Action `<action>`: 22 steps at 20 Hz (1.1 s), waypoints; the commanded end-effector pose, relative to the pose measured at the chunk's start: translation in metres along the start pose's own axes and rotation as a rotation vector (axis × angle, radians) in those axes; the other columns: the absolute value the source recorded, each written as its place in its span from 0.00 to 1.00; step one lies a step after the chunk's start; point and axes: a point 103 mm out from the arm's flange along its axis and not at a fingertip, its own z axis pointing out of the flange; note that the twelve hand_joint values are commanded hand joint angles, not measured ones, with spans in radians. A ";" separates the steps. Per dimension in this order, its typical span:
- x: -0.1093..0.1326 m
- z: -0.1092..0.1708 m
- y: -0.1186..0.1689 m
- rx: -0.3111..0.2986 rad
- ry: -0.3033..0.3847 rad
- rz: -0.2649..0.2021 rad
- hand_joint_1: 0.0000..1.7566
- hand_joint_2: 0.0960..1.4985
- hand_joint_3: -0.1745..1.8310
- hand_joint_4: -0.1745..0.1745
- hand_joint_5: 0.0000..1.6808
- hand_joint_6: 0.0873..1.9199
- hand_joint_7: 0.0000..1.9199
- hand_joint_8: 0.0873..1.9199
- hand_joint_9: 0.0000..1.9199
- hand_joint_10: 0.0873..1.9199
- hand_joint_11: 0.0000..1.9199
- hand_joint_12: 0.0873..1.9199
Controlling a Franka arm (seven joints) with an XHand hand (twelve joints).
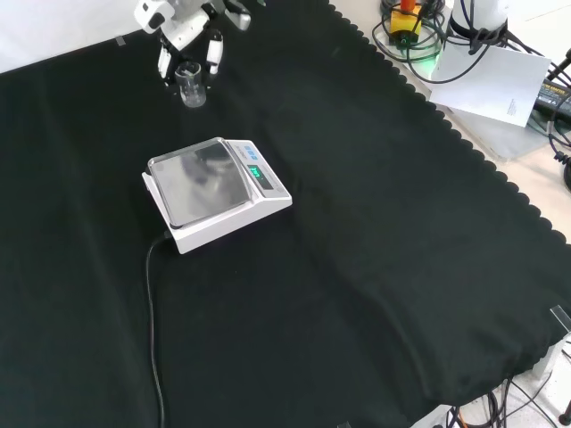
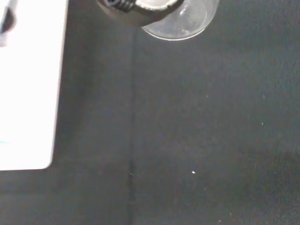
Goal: Put the beaker on the electronic balance.
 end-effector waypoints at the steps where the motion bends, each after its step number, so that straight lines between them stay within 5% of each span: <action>1: 0.050 -0.045 -0.012 -0.063 -0.103 -0.088 0.64 0.76 0.09 0.00 0.53 0.58 0.56 0.38 0.66 0.24 0.67 0.34; 12: 0.126 -0.059 0.001 -0.083 -0.167 -0.179 0.64 0.76 0.09 0.00 0.54 0.57 0.57 0.37 0.66 0.24 0.67 0.34; 22: 0.161 -0.063 0.019 -0.079 -0.171 -0.239 0.65 0.75 0.09 0.00 0.54 0.57 0.57 0.37 0.67 0.24 0.67 0.33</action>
